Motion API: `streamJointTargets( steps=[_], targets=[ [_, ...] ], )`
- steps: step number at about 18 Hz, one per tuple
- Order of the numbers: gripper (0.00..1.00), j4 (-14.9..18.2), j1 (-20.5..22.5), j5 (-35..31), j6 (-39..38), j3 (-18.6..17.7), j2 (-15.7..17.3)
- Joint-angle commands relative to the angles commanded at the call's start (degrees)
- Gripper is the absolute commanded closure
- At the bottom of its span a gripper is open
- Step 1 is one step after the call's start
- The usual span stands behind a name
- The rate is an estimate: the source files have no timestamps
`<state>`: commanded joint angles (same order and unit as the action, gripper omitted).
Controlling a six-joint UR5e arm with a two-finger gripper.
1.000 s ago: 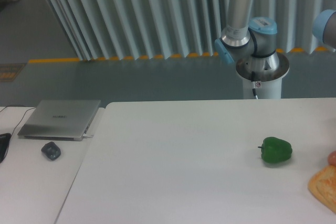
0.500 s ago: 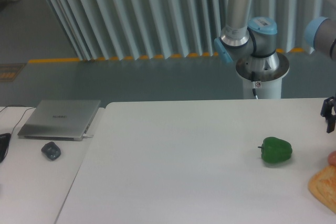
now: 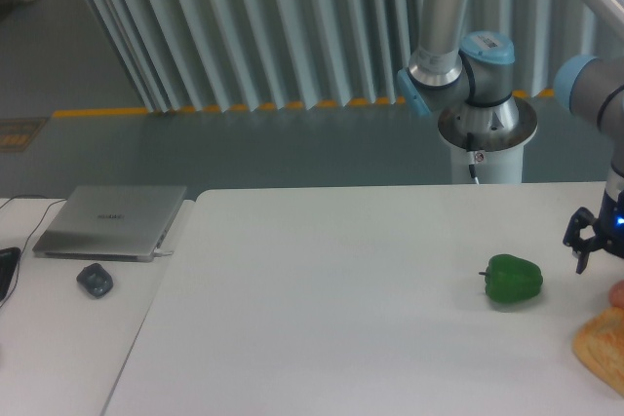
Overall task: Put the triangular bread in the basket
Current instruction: 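Move the open gripper in above the tan triangular bread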
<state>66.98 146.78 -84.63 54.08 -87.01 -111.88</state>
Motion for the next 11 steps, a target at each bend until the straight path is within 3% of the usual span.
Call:
streamJointTargets(
  steps=[11],
  targets=[
    [0.0,-1.1,0.1,-2.1,-0.9,-0.3,-1.7]
  ],
)
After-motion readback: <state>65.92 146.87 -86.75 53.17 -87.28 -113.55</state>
